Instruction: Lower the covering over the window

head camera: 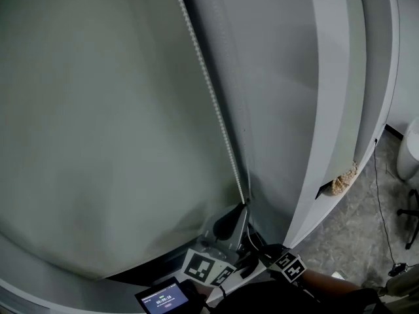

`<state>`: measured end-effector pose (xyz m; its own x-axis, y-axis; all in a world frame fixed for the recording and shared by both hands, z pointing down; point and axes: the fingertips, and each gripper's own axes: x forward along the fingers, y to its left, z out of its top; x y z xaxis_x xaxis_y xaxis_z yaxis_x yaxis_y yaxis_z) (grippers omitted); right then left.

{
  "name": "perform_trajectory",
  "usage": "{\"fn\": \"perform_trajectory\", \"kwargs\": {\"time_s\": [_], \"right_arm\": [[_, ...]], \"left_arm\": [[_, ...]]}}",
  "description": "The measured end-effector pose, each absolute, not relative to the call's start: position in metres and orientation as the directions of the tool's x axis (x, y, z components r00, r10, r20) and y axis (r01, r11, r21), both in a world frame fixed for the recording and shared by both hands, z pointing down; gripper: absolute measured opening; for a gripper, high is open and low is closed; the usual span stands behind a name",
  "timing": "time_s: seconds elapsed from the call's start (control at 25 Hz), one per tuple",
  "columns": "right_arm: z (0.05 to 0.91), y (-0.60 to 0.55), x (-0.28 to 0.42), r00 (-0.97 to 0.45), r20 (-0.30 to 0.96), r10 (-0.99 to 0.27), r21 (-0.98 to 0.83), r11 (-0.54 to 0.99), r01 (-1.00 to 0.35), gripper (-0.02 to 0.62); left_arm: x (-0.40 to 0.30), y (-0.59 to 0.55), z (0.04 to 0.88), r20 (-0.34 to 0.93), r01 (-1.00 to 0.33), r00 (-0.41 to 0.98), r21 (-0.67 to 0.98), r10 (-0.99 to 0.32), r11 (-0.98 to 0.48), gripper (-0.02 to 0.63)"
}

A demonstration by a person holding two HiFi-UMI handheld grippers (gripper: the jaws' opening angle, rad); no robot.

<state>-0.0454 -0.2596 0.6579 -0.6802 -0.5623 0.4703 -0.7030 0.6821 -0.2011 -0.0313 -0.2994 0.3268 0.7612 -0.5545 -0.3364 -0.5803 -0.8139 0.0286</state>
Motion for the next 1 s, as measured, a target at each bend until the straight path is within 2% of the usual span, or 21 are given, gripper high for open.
{"fn": "perform_trajectory", "kwargs": {"time_s": [0.08,0.16,0.32,0.4,0.48,0.6,0.68,0.8,1.0], "right_arm": [[0.643,-0.259,-0.044,-0.679,0.452,-0.578,-0.207,0.673,-0.710,0.054],[0.606,-0.264,-0.037,-0.675,0.370,-0.639,-0.204,0.653,-0.730,0.124],[0.484,-0.272,-0.018,-0.630,0.033,-0.776,-0.163,0.618,-0.769,0.103],[0.417,-0.269,-0.016,-0.610,-0.126,-0.782,-0.105,0.622,-0.776,0.095],[0.357,-0.268,-0.020,-0.601,-0.229,-0.765,-0.046,0.626,-0.779,0.091],[0.293,-0.283,-0.027,-0.568,-0.299,-0.767,0.034,0.586,-0.810,0.091],[0.261,-0.296,-0.031,-0.540,-0.343,-0.769,0.078,0.550,-0.832,0.092],[0.218,-0.313,-0.030,-0.512,-0.427,-0.745,0.111,0.519,-0.847,0.097],[0.162,-0.324,-0.029,-0.516,-0.488,-0.704,0.054,0.566,-0.823,0.078]], "left_arm": [[-0.032,-0.305,0.347,-0.251,-0.579,0.778,0.072,-0.576,-0.812,0.012],[-0.035,-0.310,0.365,-0.186,-0.594,0.778,0.092,-0.600,-0.799,0.012],[-0.045,-0.319,0.420,-0.075,-0.635,0.761,0.118,-0.645,-0.763,0.014],[-0.050,-0.322,0.463,-0.019,-0.641,0.760,0.141,-0.649,-0.755,0.014],[-0.051,-0.322,0.504,0.063,-0.648,0.760,0.155,-0.647,-0.745,0.014],[-0.040,-0.303,0.574,0.251,-0.631,0.772,0.200,-0.584,-0.749,0.014],[-0.038,-0.289,0.614,0.330,-0.621,0.773,0.226,-0.541,-0.750,0.015],[-0.041,-0.278,0.638,0.354,-0.619,0.771,0.221,-0.529,-0.754,0.015],[-0.045,-0.278,0.632,0.356,-0.611,0.777,0.231,-0.519,-0.757,0.015]]}}
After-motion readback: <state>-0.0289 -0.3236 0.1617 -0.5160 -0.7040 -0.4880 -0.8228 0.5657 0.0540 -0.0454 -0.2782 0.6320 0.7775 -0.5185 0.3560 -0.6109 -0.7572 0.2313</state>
